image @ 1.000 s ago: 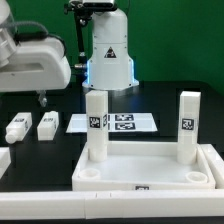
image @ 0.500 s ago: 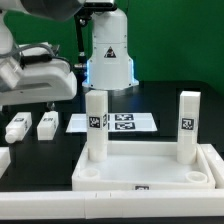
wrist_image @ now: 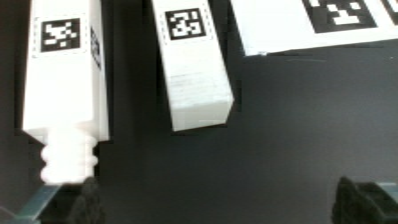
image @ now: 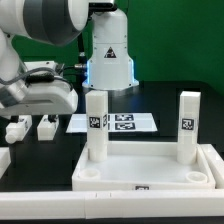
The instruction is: Assemble desk
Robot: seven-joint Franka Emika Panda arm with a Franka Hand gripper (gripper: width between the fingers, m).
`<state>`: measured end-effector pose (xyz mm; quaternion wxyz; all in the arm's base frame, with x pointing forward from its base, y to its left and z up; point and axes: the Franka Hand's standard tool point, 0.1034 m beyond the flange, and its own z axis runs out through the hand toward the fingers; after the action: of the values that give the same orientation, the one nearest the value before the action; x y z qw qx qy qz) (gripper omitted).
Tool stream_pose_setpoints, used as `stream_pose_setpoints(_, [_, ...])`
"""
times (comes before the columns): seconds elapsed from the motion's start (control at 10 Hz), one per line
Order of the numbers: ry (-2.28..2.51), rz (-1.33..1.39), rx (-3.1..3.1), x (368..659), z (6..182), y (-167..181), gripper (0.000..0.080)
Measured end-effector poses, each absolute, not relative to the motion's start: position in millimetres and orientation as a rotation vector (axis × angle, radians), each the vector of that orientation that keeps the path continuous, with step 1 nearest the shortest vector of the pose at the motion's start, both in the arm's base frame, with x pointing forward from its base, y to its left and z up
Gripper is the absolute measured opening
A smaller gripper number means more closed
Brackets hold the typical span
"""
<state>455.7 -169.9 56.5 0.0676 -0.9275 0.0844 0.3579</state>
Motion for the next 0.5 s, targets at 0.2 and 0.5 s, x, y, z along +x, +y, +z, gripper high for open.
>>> stream_pose_setpoints(0.2, [0.314,1.235,-2.708,433.4,54.5,-161.3,0.0649])
stream_pose_setpoints(0.5, [0.341,1.259,-2.703,425.0,49.9,-155.6,0.0649])
